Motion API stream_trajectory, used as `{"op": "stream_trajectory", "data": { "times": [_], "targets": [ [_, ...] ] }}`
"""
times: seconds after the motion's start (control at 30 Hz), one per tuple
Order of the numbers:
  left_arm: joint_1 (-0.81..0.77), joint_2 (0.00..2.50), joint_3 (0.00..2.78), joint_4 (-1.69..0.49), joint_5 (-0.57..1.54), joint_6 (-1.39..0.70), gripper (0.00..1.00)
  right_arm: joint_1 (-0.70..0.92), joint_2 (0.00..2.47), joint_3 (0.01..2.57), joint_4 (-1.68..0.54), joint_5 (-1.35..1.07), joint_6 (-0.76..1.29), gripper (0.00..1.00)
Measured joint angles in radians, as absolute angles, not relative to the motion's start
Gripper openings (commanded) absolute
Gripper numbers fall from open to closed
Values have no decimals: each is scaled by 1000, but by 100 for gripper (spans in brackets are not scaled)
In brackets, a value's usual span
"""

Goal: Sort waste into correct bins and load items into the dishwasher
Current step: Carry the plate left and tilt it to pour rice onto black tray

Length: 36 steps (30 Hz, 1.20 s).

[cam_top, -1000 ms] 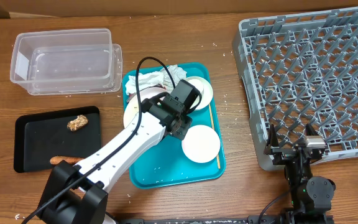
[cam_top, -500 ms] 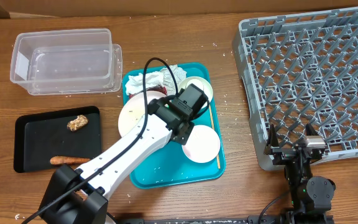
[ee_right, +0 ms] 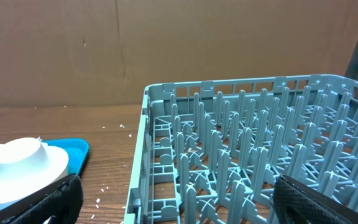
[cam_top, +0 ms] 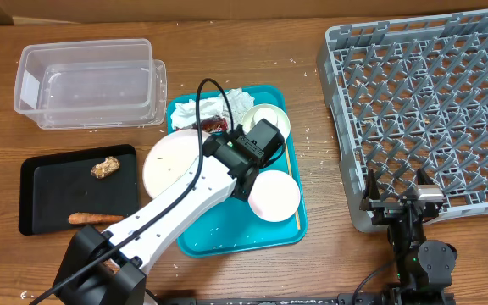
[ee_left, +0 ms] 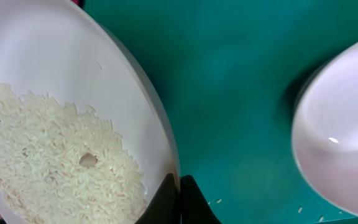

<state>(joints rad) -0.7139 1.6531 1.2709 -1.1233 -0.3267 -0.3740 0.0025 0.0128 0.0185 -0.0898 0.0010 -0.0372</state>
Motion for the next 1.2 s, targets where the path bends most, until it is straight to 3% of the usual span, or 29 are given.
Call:
{"op": "stream_trajectory", "data": {
  "times": [0.27,0.5,0.8,1.2],
  "targets": [
    [-684,1653,1287,-1218,-413,-508,4,3,13,19,-90,1,-37,100],
    [-527,1653,1288,-1219,-417,-552,4,2,13,19,-89,1,-37,100],
    [-247,1653,1288,-1166,-209,-503,4,2,13,19,-90,1,-37,100],
    [-27,1545,1288,-1101,21,-381,4,2,13,19,-90,1,-37,100]
  ]
}}
